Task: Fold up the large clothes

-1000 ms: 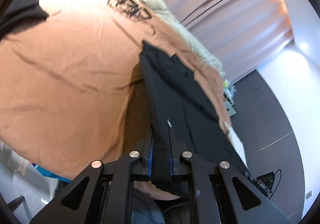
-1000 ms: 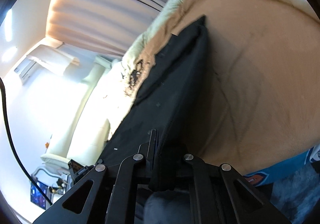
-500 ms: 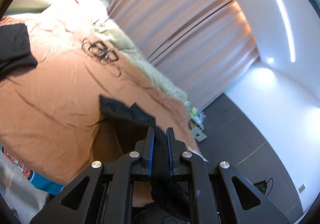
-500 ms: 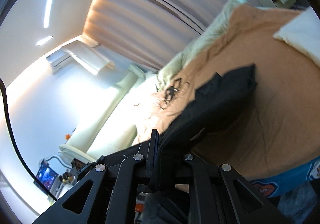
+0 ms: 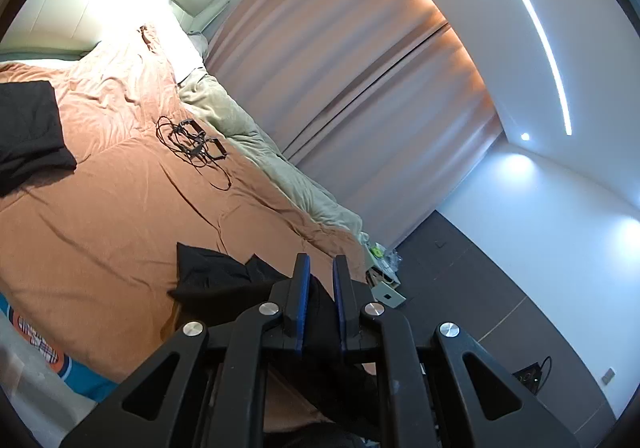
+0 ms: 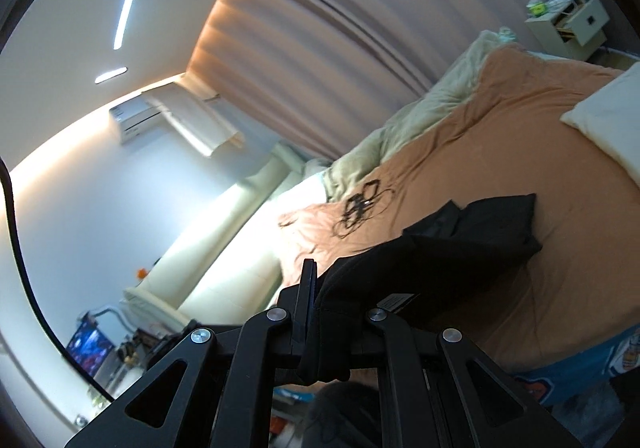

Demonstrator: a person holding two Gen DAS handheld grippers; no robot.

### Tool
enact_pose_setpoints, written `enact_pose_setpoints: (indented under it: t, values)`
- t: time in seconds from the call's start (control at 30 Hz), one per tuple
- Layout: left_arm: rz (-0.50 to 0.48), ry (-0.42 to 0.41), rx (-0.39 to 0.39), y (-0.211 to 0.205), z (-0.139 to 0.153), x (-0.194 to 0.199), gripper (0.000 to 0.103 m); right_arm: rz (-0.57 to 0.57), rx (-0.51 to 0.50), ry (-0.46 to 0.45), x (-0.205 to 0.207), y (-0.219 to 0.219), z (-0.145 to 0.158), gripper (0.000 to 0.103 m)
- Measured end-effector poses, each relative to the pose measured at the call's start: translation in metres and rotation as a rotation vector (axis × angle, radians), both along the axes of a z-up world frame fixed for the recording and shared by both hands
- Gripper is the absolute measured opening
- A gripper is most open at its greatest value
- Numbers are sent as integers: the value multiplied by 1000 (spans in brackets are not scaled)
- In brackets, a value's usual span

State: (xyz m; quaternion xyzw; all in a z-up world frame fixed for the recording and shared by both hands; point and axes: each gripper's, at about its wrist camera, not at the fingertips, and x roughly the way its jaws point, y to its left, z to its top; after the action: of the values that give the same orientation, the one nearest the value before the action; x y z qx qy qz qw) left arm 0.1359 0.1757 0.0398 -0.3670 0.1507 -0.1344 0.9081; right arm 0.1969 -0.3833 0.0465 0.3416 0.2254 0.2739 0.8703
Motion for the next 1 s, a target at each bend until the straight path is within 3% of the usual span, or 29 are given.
enact_pose_setpoints:
  t: [0.57,0.8,0.9,1.0]
  values:
    - [49,25,107,-1,23,152,13,-141,126,18,170,2,1,10]
    - [50,74,182,-15,14,226,13,-246,211,51,232,-3,-29,11]
    - [69,112,189,-15,-4,257,13,-246,272,88,259,-6,-51,11]
    - [81,152,190,-17,-23,282,13,-254,257,125,283,-8,-76,11]
